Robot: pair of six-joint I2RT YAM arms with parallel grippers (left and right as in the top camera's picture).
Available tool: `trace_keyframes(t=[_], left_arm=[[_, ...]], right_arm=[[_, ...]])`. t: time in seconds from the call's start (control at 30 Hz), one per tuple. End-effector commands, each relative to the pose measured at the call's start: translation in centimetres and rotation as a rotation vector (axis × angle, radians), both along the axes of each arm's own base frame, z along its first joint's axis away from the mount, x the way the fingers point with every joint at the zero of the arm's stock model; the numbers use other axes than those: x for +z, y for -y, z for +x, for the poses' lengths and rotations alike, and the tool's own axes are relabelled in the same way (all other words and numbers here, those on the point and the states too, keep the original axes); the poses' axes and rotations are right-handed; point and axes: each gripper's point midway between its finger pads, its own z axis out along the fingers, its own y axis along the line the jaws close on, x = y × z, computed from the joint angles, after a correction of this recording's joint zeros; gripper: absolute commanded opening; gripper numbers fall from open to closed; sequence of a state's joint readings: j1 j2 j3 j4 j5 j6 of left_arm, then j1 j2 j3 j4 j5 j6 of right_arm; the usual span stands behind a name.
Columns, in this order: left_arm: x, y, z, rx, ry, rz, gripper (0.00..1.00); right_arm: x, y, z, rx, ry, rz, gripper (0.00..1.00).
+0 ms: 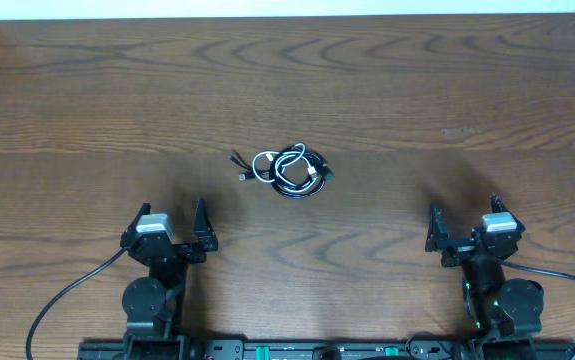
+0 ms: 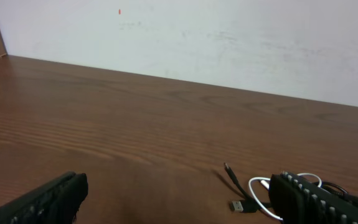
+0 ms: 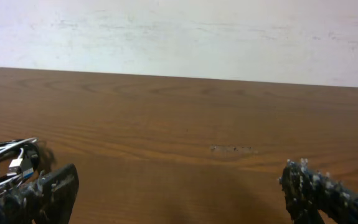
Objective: Untangle cables
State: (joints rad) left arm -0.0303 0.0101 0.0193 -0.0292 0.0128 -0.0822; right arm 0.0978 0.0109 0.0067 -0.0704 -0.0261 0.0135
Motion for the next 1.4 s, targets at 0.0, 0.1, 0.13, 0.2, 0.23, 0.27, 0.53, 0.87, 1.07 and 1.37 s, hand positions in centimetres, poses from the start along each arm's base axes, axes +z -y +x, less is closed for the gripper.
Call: trace_keyframes(t=[0.0,0.1,0.13,0.2,0.23,0.27,0.53,0.87,1.07,1.37], left_arm=[[-1.7,-0.2,-0.1,0.017,-0.053,-0.003,0.98],[-1.7,-0.2,-0.1,0.017,-0.053,-0.003,0.98],[-1.7,-0.2,-0.1,0.016,-0.053,-0.003,0.98],[-1.7,-0.2,-0.1,0.017,-0.053,-0.003,0.98],[-1.7,-0.2,-0.1,0.017,-0.053,-0.003,0.98],[-1.7,-0.2,-0.1,0.016,-0.053,-0.003,0.98],[-1.7,-0.2,-0.1,0.017,-0.053,-0.003,0.98],[-1.7,-0.3,-0.1,0.018,-0.053,-0.002,0.98],[-1.7,-0.2,-0.1,0.015,-0.052,0.003,0.98],[-0.7,0.2,0.0,-0.001,-0.02,-0.072,0.98]], right_arm=[[0.0,-0.2,-0.1,0.01,0.001,-0.011,0.99],[0.0,-0.2,-0.1,0.011,0.001,-0.011,0.99],[0.0,-0.2,-0.1,0.01,0.001,-0.011,0.99],[0.0,-0.2,-0.1,0.01,0.001,-0.011,0.99],[0.0,-0.2,-0.1,0.011,0.001,-0.011,0.99],[0.0,-0.2,-0.1,0.01,0.001,-0.011,0.99],[0.0,-0.2,-0.1,0.01,0.001,-0.011,0.99],[0.0,-0.2,-0.1,0.01,0.001,-0.011,0.99],[0.0,-0.2,-0.1,0.01,0.001,-0.011,0.99],[0.0,0.0,0.0,-0.005,0.0,0.016,0.99]])
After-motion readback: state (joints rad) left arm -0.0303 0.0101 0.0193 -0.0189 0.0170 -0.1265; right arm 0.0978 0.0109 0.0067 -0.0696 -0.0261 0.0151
